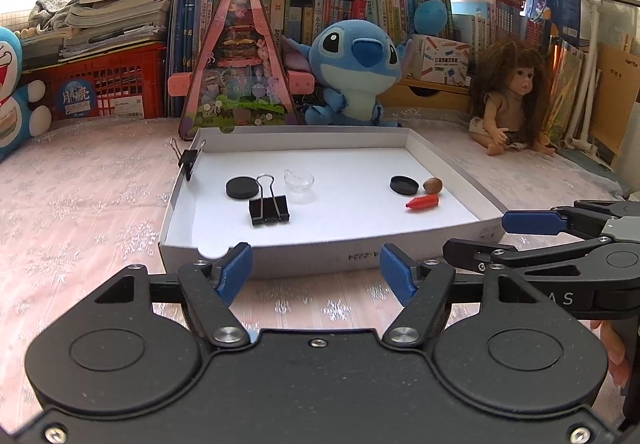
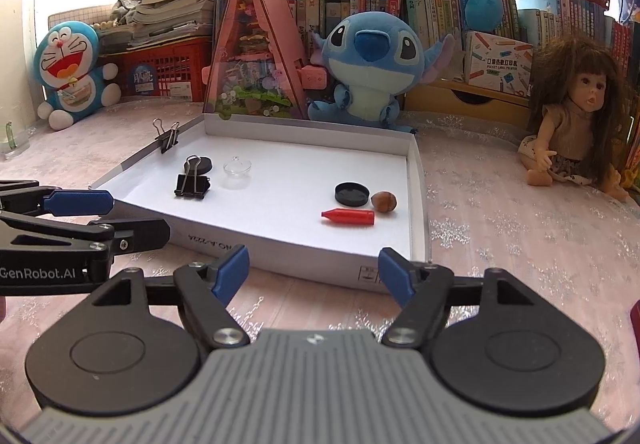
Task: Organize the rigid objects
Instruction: 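Withdraw both open tools from the tray back to the tablecloth items, then grasp a black round lid with the left tool while the right tool grasps a brown nut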
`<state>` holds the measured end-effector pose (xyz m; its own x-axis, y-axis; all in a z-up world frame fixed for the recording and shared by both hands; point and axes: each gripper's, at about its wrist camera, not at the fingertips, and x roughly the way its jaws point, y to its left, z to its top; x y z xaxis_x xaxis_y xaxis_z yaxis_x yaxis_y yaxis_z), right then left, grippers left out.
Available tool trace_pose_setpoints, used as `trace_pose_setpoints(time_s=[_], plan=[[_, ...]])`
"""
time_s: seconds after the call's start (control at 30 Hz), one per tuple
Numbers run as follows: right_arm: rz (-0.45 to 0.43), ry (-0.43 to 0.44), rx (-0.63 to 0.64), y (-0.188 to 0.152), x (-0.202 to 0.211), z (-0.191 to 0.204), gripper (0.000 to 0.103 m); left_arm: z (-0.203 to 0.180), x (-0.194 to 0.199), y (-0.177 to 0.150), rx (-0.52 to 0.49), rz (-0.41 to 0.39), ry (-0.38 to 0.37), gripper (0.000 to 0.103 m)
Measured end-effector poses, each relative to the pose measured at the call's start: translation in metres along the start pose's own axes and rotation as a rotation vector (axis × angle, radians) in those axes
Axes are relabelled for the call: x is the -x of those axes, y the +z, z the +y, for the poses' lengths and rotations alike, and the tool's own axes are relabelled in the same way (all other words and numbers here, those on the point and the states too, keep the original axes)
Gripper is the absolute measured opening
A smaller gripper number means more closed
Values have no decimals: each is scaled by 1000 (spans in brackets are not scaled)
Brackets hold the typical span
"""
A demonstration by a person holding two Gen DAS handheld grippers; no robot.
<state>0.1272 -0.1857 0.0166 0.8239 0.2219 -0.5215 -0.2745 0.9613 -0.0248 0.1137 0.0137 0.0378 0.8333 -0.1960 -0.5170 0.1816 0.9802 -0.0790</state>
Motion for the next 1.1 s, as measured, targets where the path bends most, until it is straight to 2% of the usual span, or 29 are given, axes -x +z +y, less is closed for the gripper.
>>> trace_pose_setpoints(time_s=[0.6, 1.1], plan=[[3, 36, -5, -29, 33, 3, 83, 1, 37, -35, -13, 25, -36, 69], [15, 34, 49, -52, 50, 13, 83, 0, 63, -61, -66, 43, -82, 69]])
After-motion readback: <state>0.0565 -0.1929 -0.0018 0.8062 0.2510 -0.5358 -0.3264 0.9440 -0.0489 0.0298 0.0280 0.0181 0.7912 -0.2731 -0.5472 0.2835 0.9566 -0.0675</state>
